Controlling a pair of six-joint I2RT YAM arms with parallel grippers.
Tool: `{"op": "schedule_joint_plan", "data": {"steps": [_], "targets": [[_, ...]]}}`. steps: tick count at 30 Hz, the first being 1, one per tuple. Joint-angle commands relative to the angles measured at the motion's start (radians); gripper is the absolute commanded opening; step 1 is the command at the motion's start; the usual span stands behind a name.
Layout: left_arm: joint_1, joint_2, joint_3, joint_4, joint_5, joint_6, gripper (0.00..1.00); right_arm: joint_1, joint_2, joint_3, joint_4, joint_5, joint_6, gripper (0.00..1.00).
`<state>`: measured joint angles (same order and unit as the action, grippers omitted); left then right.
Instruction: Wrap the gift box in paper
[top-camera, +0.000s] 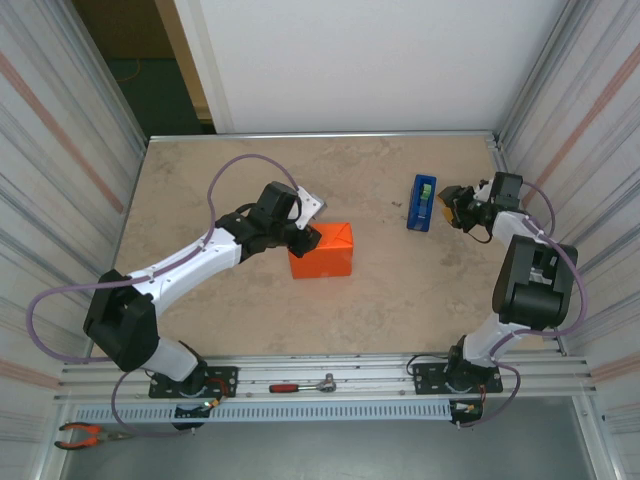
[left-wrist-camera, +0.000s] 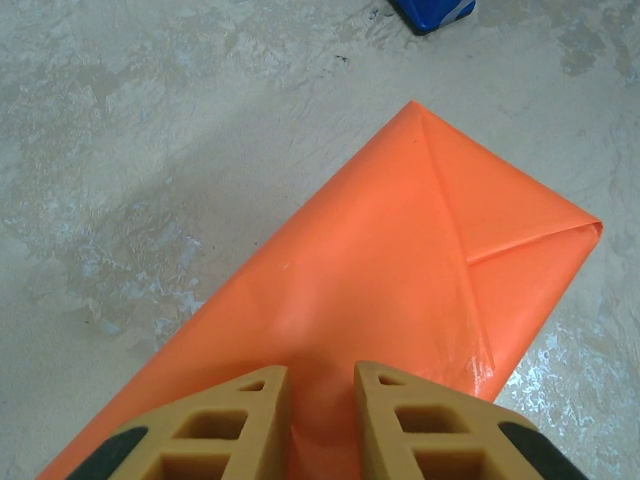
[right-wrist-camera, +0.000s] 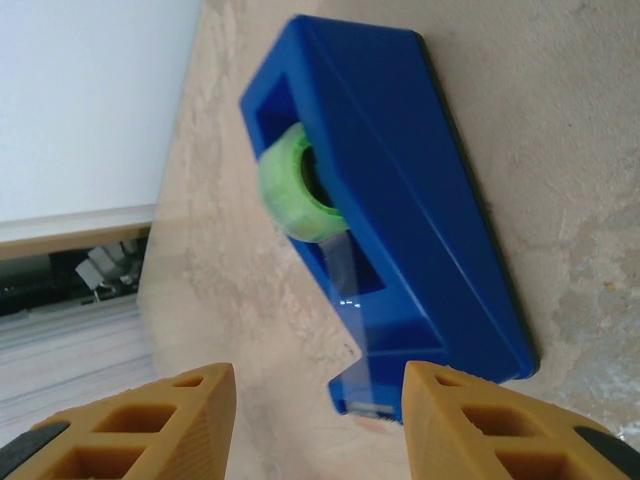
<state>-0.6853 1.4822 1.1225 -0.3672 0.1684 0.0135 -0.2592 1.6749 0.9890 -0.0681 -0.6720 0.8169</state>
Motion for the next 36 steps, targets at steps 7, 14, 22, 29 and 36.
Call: {"op": "schedule_joint_plan", "data": {"steps": [7, 14, 22, 29, 36], "targets": [[-0.020, 0.018, -0.049, -0.107, -0.011, 0.019, 0.23, 0.055, 0.101, 0.054, 0.019, -0.031, -0.064, 0.39], [-0.022, 0.016, -0.052, -0.108, -0.012, 0.017, 0.23, 0.085, 0.151, 0.080, 0.019, -0.020, -0.069, 0.37], [-0.023, 0.016, -0.053, -0.106, -0.010, 0.018, 0.23, 0.089, 0.173, 0.083, 0.022, -0.026, -0.073, 0.30], [-0.025, 0.015, -0.053, -0.107, -0.012, 0.017, 0.23, 0.089, 0.175, 0.079, 0.022, -0.039, -0.077, 0.20], [-0.025, 0.016, -0.052, -0.106, -0.012, 0.016, 0.23, 0.094, 0.172, 0.086, 0.027, -0.061, -0.074, 0.18]]}}
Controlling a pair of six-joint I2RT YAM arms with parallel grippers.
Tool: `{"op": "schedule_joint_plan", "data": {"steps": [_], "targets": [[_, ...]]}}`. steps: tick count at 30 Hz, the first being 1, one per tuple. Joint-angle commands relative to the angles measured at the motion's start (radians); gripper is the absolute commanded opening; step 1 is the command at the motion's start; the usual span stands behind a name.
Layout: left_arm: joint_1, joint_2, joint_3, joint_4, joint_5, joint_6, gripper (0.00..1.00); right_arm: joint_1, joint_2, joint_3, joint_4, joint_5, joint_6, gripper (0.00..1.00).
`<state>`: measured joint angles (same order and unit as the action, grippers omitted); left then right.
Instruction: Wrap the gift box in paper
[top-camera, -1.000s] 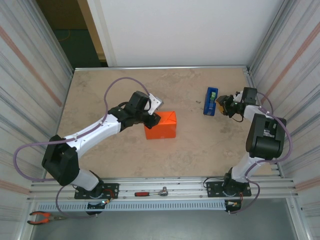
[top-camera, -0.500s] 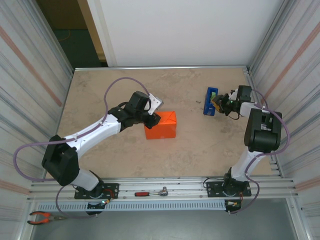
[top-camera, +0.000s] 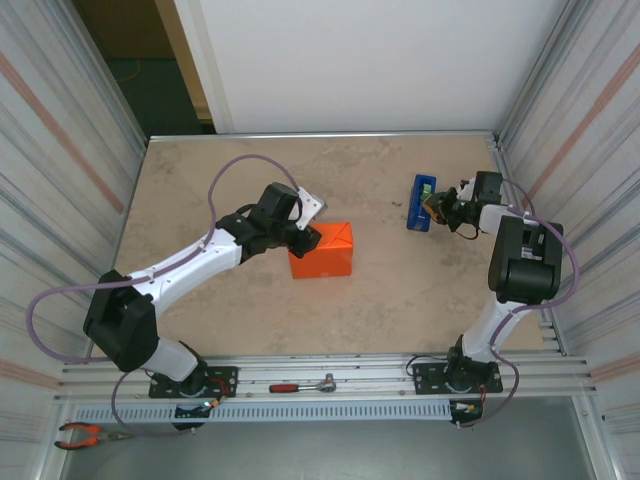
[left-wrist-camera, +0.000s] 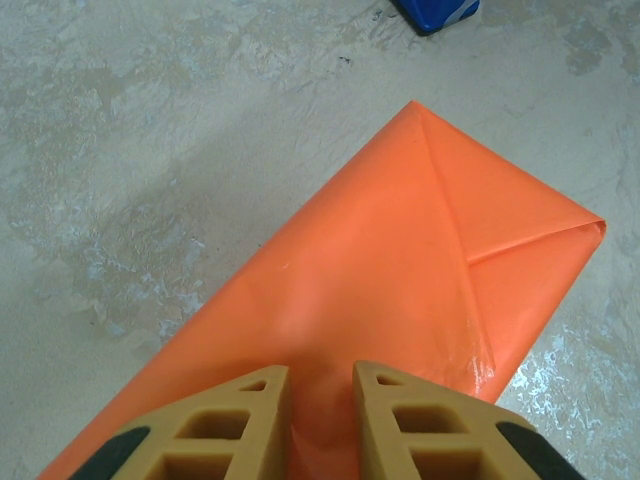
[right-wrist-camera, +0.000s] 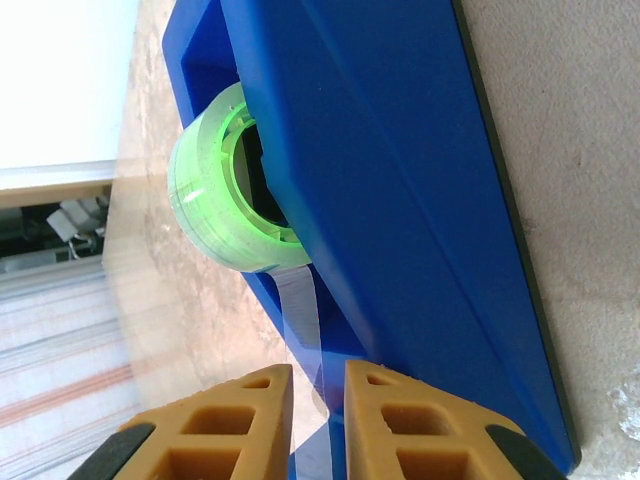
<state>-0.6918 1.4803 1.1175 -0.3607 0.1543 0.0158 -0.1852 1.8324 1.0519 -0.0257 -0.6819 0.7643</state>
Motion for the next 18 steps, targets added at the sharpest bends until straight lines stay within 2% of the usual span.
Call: {"op": "schedule_joint_plan", "data": {"steps": [1, 6, 11, 18], "targets": [[-0.018, 0.018, -0.048, -0.113, 0.001, 0.015, 0.23, 0.022, 0.016, 0.025, -0.018, -0.051, -0.021, 0.18], [-0.019, 0.017, -0.050, -0.113, 0.000, 0.015, 0.23, 0.025, 0.018, 0.028, -0.025, -0.050, -0.022, 0.13], [-0.018, 0.016, -0.051, -0.112, -0.002, 0.013, 0.22, 0.025, 0.012, 0.025, -0.022, -0.066, -0.020, 0.00], [-0.018, 0.015, -0.050, -0.112, -0.001, 0.013, 0.22, 0.026, -0.063, -0.032, 0.055, -0.106, 0.041, 0.00]]}}
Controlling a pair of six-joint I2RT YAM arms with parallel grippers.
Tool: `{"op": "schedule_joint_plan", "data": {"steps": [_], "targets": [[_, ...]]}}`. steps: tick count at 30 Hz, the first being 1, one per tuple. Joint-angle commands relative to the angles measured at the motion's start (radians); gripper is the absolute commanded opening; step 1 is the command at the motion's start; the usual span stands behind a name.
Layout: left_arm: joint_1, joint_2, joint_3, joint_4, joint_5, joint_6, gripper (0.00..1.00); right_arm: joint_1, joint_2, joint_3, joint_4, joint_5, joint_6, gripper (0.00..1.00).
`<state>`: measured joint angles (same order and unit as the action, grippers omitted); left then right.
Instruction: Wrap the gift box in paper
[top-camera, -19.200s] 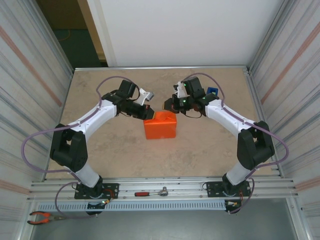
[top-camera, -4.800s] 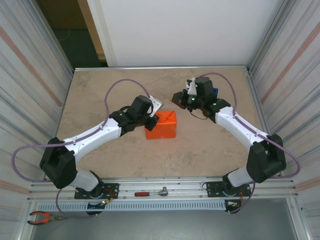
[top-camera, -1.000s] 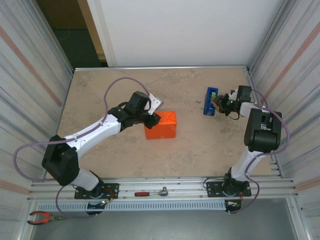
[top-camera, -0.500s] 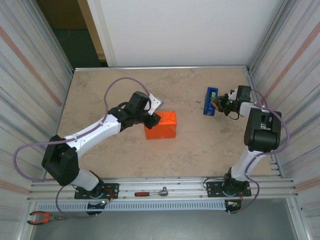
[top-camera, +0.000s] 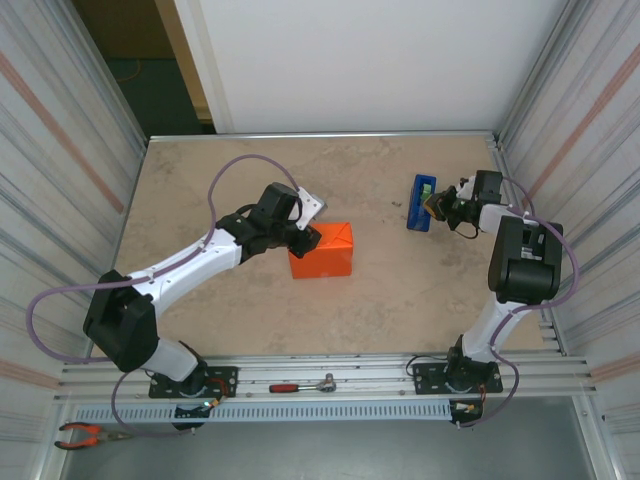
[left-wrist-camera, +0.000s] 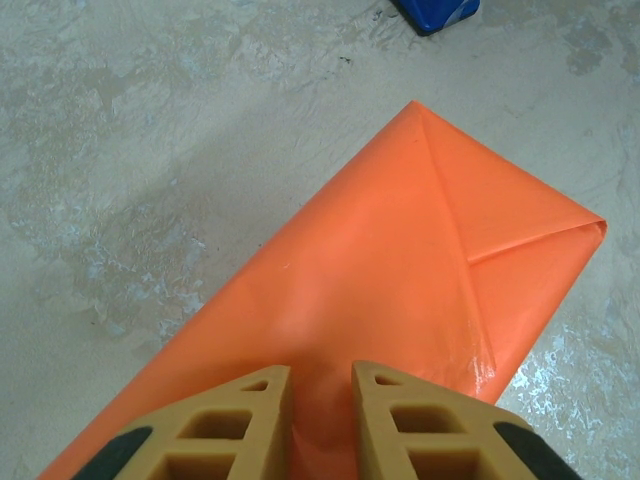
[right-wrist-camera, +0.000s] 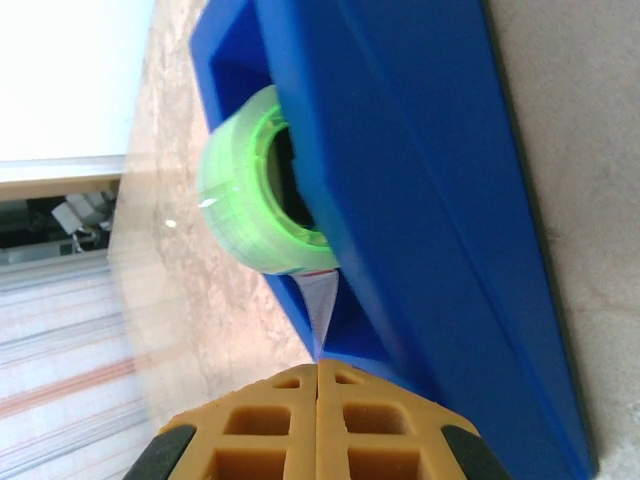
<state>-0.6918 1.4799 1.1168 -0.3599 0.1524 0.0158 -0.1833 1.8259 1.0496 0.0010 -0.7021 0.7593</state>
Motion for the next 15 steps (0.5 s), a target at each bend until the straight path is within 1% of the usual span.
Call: {"op": "schedule_joint_plan", "data": {"steps": [1, 9, 15], "targets": [[-0.018, 0.015, -0.049, -0.112, 0.001, 0.012, 0.22, 0.025, -0.074, -0.043, 0.035, -0.086, 0.054, 0.00], [-0.018, 0.019, -0.050, -0.111, 0.004, 0.012, 0.21, 0.037, -0.192, -0.156, 0.087, -0.080, 0.099, 0.00], [-0.018, 0.020, -0.052, -0.109, 0.007, 0.011, 0.21, 0.056, -0.281, -0.219, 0.082, -0.055, 0.116, 0.00]]}}
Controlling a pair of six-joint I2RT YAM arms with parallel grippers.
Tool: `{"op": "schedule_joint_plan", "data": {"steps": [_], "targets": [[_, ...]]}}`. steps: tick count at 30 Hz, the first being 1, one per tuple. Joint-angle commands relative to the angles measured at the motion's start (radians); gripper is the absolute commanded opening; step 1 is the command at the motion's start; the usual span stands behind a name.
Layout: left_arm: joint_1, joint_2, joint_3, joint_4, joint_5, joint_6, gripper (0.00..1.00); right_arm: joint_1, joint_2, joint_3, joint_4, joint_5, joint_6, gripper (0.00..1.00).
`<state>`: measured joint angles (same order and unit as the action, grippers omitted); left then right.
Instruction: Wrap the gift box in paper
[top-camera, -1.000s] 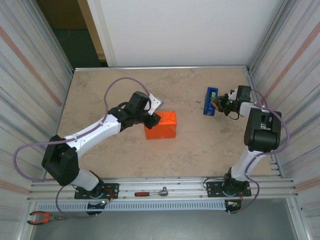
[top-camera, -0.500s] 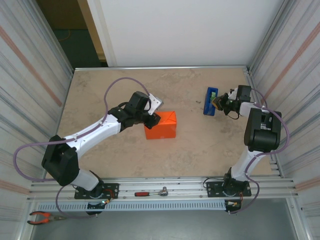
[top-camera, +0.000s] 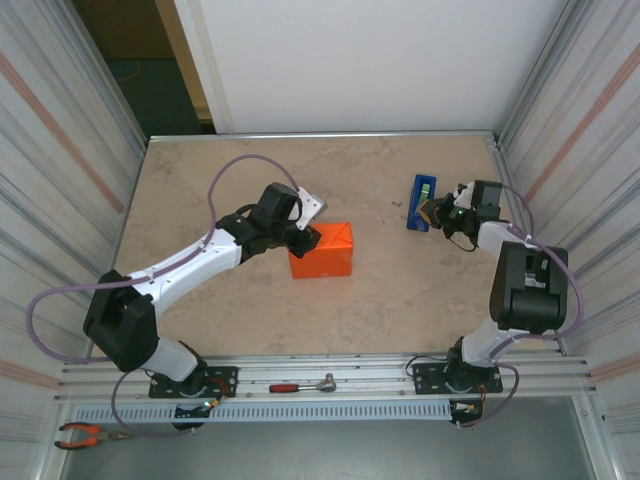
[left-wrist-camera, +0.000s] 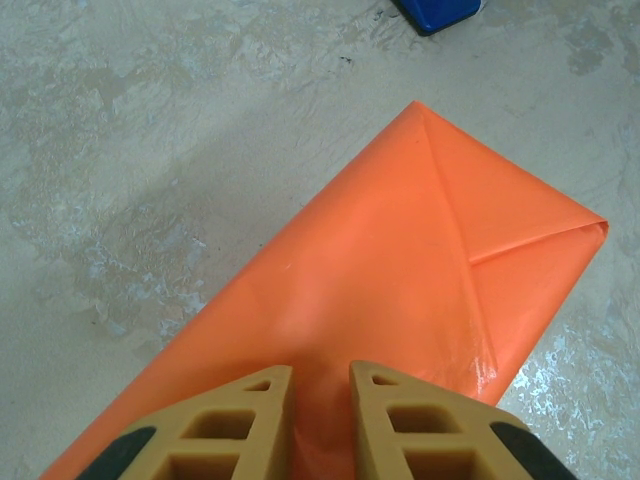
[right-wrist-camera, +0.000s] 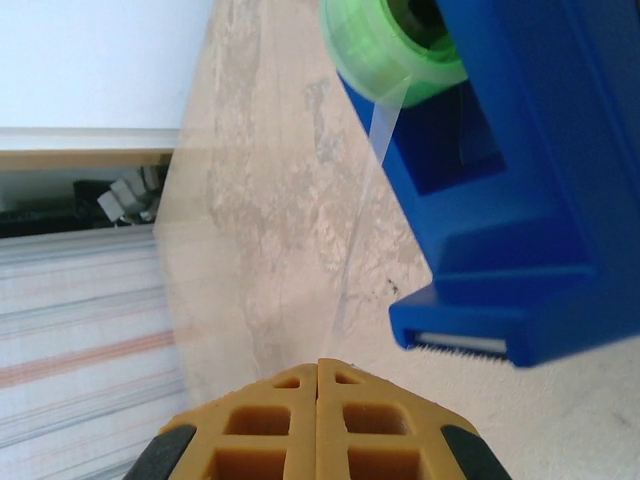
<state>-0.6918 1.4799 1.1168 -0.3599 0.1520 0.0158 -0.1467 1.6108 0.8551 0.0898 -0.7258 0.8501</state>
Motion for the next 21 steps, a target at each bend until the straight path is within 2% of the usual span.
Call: {"op": "schedule_joint_plan", "data": {"steps": [1, 11, 21], "targets": [[-0.020, 0.022, -0.052, -0.109, 0.007, 0.010, 0.21, 0.024, -0.082, -0.034, -0.008, -0.025, 0.028, 0.00], [-0.021, 0.026, -0.051, -0.106, 0.011, 0.010, 0.20, 0.025, -0.177, -0.127, -0.043, 0.058, 0.022, 0.00], [-0.021, 0.028, -0.053, -0.104, 0.009, 0.009, 0.20, -0.007, -0.056, -0.197, 0.062, 0.126, 0.073, 0.00]]}}
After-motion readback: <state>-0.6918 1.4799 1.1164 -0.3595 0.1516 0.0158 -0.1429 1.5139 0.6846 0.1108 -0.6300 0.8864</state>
